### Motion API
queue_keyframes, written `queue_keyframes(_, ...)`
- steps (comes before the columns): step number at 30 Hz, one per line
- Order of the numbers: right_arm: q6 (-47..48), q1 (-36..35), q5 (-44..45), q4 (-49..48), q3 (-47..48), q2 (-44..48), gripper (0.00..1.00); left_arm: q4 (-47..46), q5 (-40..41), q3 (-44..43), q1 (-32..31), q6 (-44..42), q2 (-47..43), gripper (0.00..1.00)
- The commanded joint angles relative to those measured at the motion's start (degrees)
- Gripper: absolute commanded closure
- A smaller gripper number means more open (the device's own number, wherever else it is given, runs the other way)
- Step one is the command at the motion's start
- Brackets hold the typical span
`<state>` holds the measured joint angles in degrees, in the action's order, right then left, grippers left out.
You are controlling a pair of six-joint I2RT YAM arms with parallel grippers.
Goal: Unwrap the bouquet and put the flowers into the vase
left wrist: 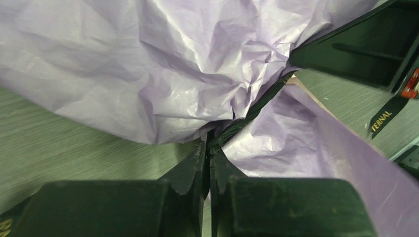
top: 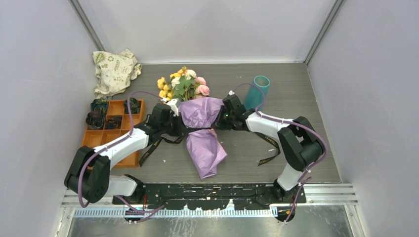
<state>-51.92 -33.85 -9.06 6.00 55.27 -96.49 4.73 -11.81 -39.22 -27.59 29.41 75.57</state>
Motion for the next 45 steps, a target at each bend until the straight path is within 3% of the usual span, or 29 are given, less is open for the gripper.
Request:
queue_keyframes(1,4.21,5.11,10.94,8.81,-0.1,-0.41,0.81,10.16,3.15,-2.96,2.99,-2.4,-4.34,0.9)
queue_keyframes(5,5.25,5.13,10.93,10.2,0.98,1.16,0.64,11.58,1.13,-4.15,2.98,-2.54,-7.2,0.75)
queue_keyframes(7,5.54,5.06,10.88,10.81,1.36,2.43,0.57,11.6,-1.03,-4.74,2.99,-2.93,-6.88,0.72)
queue_keyframes(14,5.9,5.08,7.73,12.87,2.71,8.97,0.53,6.93,-12.13,-6.13,2.86,-1.98,-0.25,0.71)
queue_keyframes(17,6.41,4.93,7.06,13.45,2.99,12.15,0.48,5.06,-13.38,-7.55,2.28,-2.34,2.25,0.68)
queue_keyframes(34,8.58,4.93,7.35,16.71,1.85,17.2,0.47,-1.01,-16.57,-15.12,-0.62,-0.42,17.38,0.59)
queue_keyframes(45,8.5,4.93,6.25,16.51,-0.07,18.03,0.46,1.21,-15.88,-18.26,-3.68,-2.51,22.24,0.6)
